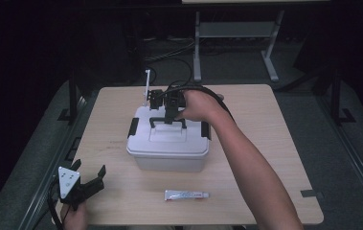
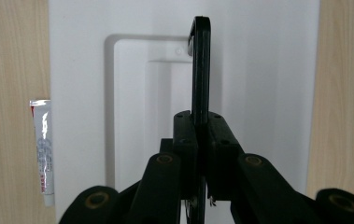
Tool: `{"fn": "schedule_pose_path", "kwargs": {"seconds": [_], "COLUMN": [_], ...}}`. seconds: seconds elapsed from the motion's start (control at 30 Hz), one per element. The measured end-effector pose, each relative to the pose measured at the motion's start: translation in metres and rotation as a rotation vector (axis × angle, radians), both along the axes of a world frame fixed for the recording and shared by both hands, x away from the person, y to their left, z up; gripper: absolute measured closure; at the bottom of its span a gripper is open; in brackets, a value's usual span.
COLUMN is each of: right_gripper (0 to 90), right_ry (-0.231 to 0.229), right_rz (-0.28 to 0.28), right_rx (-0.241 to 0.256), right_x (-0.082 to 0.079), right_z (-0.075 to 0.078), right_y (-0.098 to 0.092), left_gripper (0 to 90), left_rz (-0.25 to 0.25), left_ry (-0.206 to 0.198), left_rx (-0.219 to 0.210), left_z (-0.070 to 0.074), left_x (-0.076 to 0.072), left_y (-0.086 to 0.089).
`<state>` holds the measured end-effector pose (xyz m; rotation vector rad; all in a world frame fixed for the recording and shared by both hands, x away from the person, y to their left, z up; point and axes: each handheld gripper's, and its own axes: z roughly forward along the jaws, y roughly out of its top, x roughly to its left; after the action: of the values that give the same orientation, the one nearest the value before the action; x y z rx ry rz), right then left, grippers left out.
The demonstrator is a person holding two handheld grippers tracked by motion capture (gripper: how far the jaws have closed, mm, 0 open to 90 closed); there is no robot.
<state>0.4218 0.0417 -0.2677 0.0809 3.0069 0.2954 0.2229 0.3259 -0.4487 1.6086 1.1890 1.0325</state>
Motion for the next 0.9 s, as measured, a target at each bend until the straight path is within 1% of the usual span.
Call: {"fn": "schedule_pose_path", "kwargs": {"seconds": [0.2,0.3,0.47,0.57,0.8,0.83,0.9], "right_gripper": [83.9,84.0,84.0,84.0,84.0,84.0,84.0], "right_ry": [0.005,0.008,0.009,0.004,-0.004,-0.008,-0.003], "right_rz": [-0.003,-0.008,-0.007,-0.003,-0.012,-0.014,-0.018], "right_rx": [0.012,0.026,0.036,0.044,0.046,0.049,0.052], "right_x": [0.0,0.0,-0.003,-0.005,-0.006,-0.006,-0.006], "right_z": [0.003,0.007,0.011,0.015,0.021,0.022,0.024], "right_y": [-0.002,-0.004,-0.005,-0.007,-0.012,-0.013,-0.015], "left_gripper": [13.6,13.5,13.5,13.6,13.6,13.6,13.5], "left_rz": [0.001,0.002,0.004,0.003,0.004,0.002,0.002], "left_ry": [-0.001,-0.001,-0.003,0.0,-0.003,0.0,0.001], "left_rx": [0.0,-0.003,-0.006,-0.001,-0.002,0.004,0.003], "left_z": [0.0,0.0,0.0,0.0,0.0,0.0,0.0], "left_x": [0.0,0.0,0.0,-0.001,0.0,0.0,0.0], "left_y": [0.0,0.0,0.0,-0.001,0.0,0.0,0.0]}}
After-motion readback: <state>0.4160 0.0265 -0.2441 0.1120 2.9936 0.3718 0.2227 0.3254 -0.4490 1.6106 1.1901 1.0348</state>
